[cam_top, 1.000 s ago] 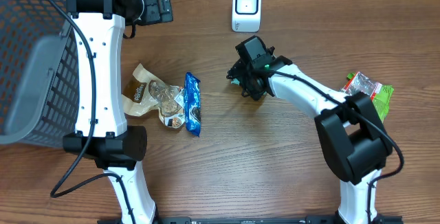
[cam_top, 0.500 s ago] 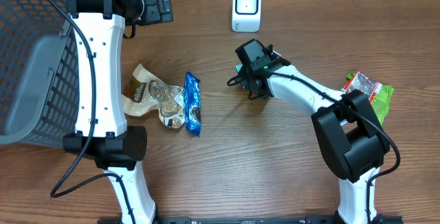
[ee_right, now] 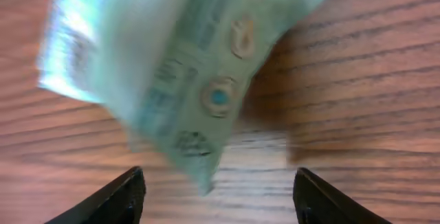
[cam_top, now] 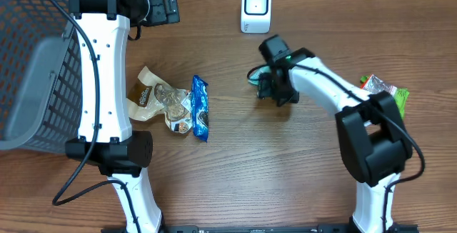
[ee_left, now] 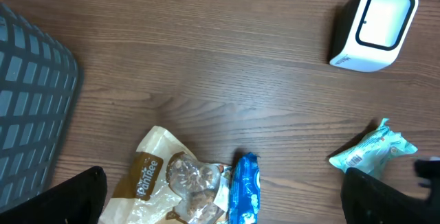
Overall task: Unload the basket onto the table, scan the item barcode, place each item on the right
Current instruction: 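Raise the wipes pack and hold it at the scanner window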
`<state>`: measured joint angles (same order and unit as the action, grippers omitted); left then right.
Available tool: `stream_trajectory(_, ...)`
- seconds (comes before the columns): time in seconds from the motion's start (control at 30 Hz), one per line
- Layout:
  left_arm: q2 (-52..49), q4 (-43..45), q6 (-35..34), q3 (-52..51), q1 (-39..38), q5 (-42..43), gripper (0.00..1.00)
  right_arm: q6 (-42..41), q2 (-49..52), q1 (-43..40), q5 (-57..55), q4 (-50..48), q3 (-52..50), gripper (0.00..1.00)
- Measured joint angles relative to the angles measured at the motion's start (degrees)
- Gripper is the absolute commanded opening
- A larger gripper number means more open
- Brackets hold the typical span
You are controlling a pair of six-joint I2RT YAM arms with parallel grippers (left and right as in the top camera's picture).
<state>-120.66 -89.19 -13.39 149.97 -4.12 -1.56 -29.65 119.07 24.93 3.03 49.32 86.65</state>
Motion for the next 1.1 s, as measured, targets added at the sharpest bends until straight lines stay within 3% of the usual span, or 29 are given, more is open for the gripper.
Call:
stream_trajectory(0.17,0.0,0.0,-0.02,0.0,0.0,0.0,1.0,-4.04,-4.13,-5.4,10.03,-1.86,0.7,0.71)
stream_trajectory(0.5,0.0,0.0,0.0,0.0,0.0,-0.02,1.0,-13.07,-4.61,-10.62,23.21,-20.26,-6.21,0.7)
stream_trajectory(0.9,0.0,0.0,-0.02,0.0,0.0,0.0,1.0,-17.4,-3.15,-10.67,22.32,-30.34,-15.17,0.7)
stream_trajectory(1.1,0.0,0.0,-0.02,0.0,0.0,0.0,1.0,-18.88,-1.64,-10.71,20.9,-36.81,-16.17,0.64)
